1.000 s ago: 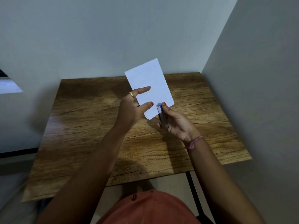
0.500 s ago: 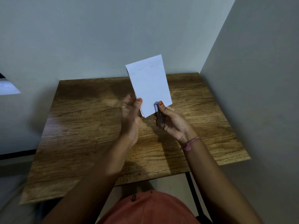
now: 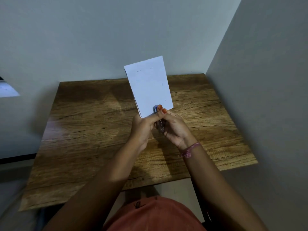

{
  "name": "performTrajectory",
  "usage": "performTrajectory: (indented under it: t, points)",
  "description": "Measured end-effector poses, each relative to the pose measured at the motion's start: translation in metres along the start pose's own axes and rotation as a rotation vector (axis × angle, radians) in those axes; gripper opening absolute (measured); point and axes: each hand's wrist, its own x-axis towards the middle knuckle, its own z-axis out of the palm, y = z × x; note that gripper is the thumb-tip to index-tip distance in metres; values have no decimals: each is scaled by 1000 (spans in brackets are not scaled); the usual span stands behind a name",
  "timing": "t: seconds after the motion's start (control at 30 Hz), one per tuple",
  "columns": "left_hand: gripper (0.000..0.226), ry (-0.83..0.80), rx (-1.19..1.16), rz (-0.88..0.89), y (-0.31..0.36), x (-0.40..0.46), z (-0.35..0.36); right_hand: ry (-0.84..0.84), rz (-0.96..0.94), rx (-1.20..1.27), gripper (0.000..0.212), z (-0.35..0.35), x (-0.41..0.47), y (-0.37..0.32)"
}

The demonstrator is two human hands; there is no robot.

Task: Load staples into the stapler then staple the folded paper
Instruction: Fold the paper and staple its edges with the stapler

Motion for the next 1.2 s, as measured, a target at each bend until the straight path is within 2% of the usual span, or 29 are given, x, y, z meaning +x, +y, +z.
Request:
performTrajectory:
  t: [0.2,0.37,0.7,0.8,0.93,1.0,1.03,1.13,1.2]
  points:
    - [22,53,-108,-83,3,-3,4,0,-9,59,13,2,6,7]
    - [21,88,-148,-140,5,-5,4,16,-8,57,14,3,7,10]
    - [19,116,-187,-146,7,-5,4,95,19,20,32,10,6,11]
    - [26,71,-160,-142,8,-5,2,80,23,-8,32,7,5,7]
    - [34,-127,-18,-167,21,2,-8,60,-1,-97,32,5,2,-1]
    - [32,-175,-35,-177,31,8,-14,67,-15,-145,22,5,0,-5]
    - [33,-168,-47,-170,35,11,-17,74,-27,-167,19,5,0,-7]
    - [32,-41,51,-113,46,19,-25,98,-45,-261,26,2,-1,-13]
    - [28,23,137,-83,50,22,-31,64,-3,-218,16,-2,-1,-17]
